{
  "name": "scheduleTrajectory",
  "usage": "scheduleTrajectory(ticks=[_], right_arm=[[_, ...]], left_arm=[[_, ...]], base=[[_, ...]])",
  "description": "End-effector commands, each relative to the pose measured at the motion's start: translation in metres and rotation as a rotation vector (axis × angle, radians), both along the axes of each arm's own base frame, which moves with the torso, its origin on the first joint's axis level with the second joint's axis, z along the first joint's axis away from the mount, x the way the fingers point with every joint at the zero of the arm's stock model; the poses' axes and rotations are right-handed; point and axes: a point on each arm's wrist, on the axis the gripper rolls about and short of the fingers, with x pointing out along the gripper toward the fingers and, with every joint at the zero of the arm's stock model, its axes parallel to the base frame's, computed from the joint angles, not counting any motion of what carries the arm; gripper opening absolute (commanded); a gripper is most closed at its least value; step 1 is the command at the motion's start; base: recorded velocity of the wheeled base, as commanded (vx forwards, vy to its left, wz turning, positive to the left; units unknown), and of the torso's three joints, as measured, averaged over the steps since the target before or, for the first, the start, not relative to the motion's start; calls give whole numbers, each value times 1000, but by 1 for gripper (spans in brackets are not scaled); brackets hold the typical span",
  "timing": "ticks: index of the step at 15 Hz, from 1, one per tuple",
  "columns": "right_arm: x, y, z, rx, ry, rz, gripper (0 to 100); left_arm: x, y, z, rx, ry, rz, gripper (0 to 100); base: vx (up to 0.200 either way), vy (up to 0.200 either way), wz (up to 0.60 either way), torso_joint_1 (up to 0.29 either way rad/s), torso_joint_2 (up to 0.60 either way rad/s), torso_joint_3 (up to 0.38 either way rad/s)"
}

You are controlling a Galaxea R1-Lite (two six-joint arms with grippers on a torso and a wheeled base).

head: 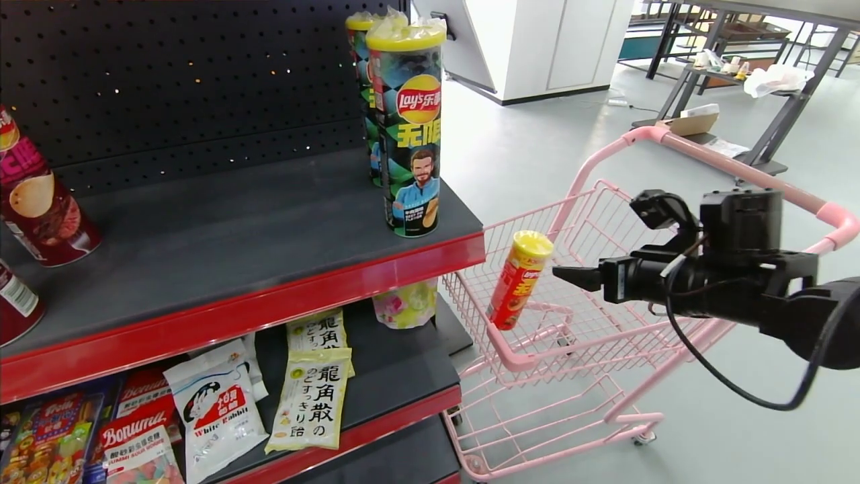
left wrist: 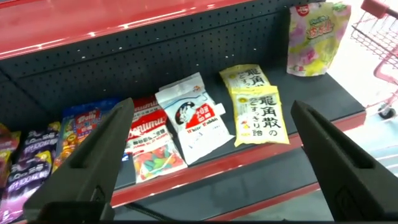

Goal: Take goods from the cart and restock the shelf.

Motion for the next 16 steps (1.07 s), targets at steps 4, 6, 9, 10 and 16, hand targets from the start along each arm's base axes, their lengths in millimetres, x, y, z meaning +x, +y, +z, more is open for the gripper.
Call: scheduleTrajectory(ticks=[4, 6, 9, 10, 16], right_arm=[[40, 28, -39, 27, 101, 31, 100], [48, 29, -45, 26, 109, 27, 100], [71, 32, -63, 30, 95, 16, 100], [74, 32, -66, 31, 91, 14, 100], [102, 37, -85, 50, 38, 21, 100]], left_arm=[[1, -1, -1, -5, 7, -37, 100], [1, -1, -2, -5, 10, -37, 100], [2, -1, -4, -6, 16, -33, 100], [2, -1, -4, -5, 16, -33, 100], [2, -1, -4, -4, 16, -26, 100]], base=[[0, 0, 0, 0, 0, 0], [0, 0, 0, 0, 0, 0], [0, 0, 0, 0, 0, 0], [0, 0, 0, 0, 0, 0], [0, 0, 0, 0, 0, 0]])
